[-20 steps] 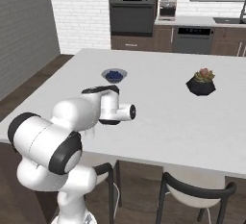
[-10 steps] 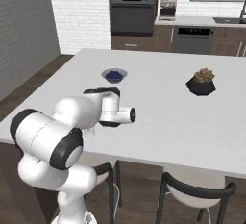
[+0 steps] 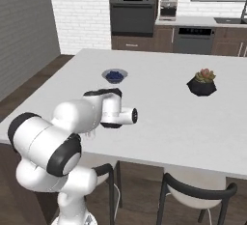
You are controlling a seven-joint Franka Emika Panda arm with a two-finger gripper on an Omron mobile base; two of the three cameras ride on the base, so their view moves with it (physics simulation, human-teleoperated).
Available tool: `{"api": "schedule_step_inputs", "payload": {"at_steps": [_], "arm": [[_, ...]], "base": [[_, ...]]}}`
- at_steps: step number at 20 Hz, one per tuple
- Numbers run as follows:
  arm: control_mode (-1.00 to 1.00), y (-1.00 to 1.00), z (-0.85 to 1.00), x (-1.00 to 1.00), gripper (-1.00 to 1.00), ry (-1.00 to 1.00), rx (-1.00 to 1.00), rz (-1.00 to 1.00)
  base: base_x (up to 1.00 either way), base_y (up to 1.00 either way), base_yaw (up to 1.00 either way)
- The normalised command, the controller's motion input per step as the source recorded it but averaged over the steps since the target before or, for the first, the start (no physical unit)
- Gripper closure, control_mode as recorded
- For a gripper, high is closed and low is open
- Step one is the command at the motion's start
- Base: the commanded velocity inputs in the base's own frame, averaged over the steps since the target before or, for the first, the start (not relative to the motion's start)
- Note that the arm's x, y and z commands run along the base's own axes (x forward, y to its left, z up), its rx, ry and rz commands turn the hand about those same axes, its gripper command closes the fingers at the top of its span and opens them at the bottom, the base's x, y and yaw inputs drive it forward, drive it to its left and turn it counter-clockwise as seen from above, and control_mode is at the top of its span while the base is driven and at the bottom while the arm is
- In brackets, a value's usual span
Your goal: Take a straw from the drawer in front and place it inside the glass cup on the dining counter.
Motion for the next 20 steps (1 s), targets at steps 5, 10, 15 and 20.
{"api": "schedule_step_inputs", "payload": {"at_steps": [5, 10, 15, 20], "arm": [[-1.0, -0.16, 1.0, -0.5, -1.0, 0.01, 0.0, -0.09], [-1.0, -0.21, 1.0, -0.34, -1.0, 0.12, 0.0, -0.17], [-1.0, -0.06, 1.0, -0.06, -1.0, 0.28, -0.07, -0.18], [-1.0, -0.02, 0.82, -0.01, -1.0, 0.44, -0.14, -0.19]], "base": [[0.0, 0.0, 0.0], [0.0, 0.0, 0.0], [0.0, 0.0, 0.0], [0.0, 0.0, 0.0]]}}
